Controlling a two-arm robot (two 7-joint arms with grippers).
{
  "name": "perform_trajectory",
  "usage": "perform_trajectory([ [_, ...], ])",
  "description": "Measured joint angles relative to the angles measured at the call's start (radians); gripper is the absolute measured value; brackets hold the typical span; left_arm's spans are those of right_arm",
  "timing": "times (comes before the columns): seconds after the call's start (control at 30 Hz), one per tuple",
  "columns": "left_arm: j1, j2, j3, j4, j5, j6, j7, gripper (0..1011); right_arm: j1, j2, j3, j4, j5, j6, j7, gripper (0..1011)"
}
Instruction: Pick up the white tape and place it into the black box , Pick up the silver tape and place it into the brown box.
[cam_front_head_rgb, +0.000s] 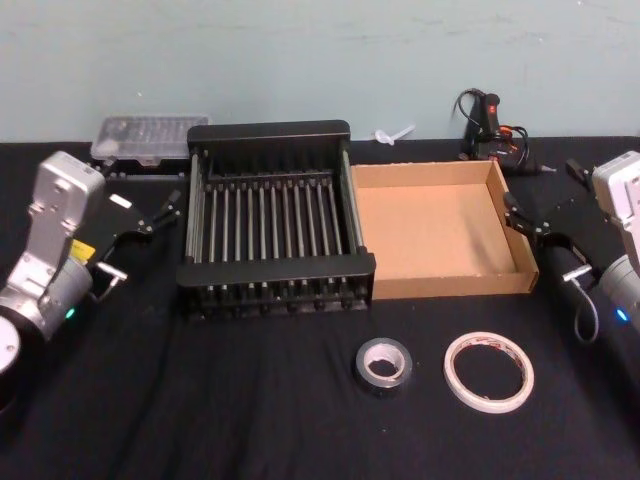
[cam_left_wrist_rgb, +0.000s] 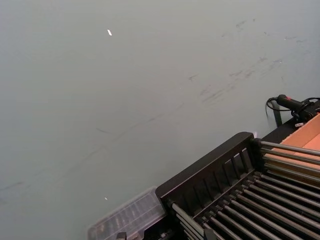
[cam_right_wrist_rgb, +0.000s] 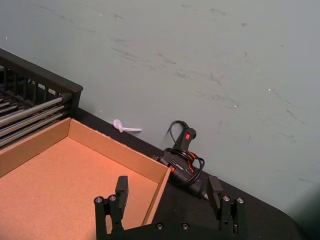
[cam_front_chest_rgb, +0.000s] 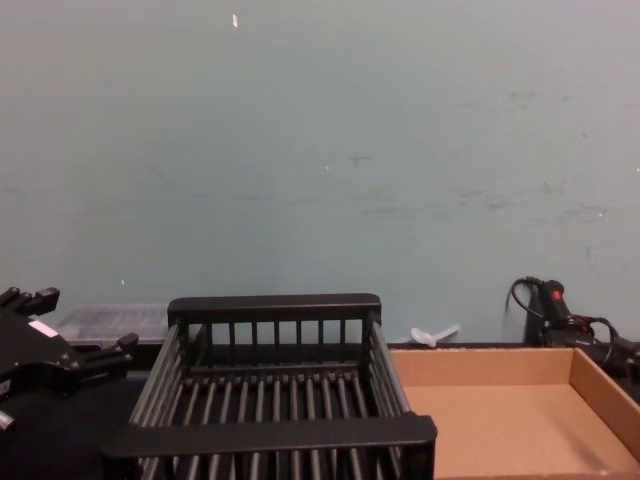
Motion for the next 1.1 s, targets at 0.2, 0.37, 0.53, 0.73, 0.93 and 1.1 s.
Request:
perform_trajectory([
  [0.2,0.000,0.000,0.000,0.000,0.000,0.000,0.000,1001,0.000,0.000,0.000,0.000,0.000,0.000,0.000,1002],
  [0.37,0.000,0.000,0.000,0.000,0.000,0.000,0.000,1001,0.000,0.000,0.000,0.000,0.000,0.000,0.000,1002],
  [0.53,0.000,0.000,0.000,0.000,0.000,0.000,0.000,1001,0.000,0.000,0.000,0.000,0.000,0.000,0.000,1002],
  [0.73,0.000,0.000,0.000,0.000,0.000,0.000,0.000,1001,0.000,0.000,0.000,0.000,0.000,0.000,0.000,1000],
  [0.93,0.000,0.000,0.000,0.000,0.000,0.000,0.000,1001,-0.009,-0.003,0.016,-0.004,0.006,0.000,0.035,1000],
  [1.1,0.000,0.000,0.000,0.000,0.000,0.000,0.000,1001,-0.035,0.003,0.032,-0.036,0.022,0.011,0.066,1000],
])
